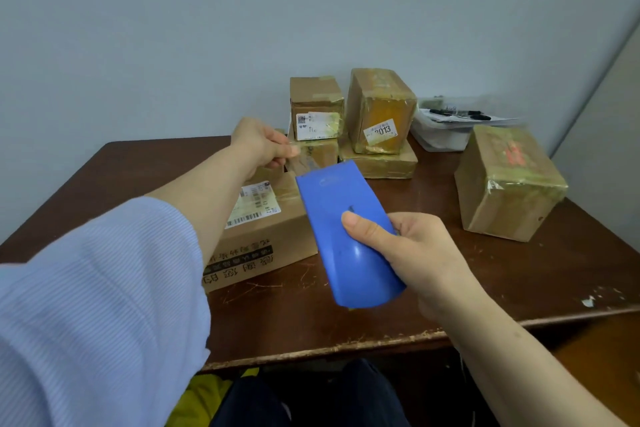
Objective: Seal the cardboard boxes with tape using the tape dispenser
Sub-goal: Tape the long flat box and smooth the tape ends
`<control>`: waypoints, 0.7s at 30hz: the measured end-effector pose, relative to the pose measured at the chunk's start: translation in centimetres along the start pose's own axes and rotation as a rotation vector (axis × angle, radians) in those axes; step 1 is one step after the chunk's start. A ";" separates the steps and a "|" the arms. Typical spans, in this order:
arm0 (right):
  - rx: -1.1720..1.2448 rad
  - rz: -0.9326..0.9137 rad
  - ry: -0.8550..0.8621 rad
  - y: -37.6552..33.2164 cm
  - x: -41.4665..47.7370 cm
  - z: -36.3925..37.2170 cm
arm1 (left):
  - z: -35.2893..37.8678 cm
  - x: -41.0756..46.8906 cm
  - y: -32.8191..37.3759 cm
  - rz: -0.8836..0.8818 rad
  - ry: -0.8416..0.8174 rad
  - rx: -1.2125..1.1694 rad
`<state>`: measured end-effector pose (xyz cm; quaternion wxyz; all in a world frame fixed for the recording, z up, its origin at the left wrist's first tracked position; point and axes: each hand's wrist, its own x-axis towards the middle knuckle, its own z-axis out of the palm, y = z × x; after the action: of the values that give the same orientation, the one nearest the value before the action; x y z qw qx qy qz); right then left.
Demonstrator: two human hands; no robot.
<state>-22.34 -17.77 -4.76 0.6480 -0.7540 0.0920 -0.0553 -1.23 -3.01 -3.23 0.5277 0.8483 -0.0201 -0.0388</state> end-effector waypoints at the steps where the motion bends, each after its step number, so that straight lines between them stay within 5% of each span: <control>1: 0.001 0.012 -0.007 0.0 0.1 0.1 | 0.1 0.2 -0.1 -0.005 0.000 0.001; 21: -0.007 0.060 -0.053 0.1 0.9 1.3 | 0.6 1.6 -2.7 -0.023 0.005 0.197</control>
<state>-21.16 -16.70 -5.06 0.6491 -0.7542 0.0977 -0.0158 0.32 -2.45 -5.94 0.4414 0.8963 -0.0128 -0.0408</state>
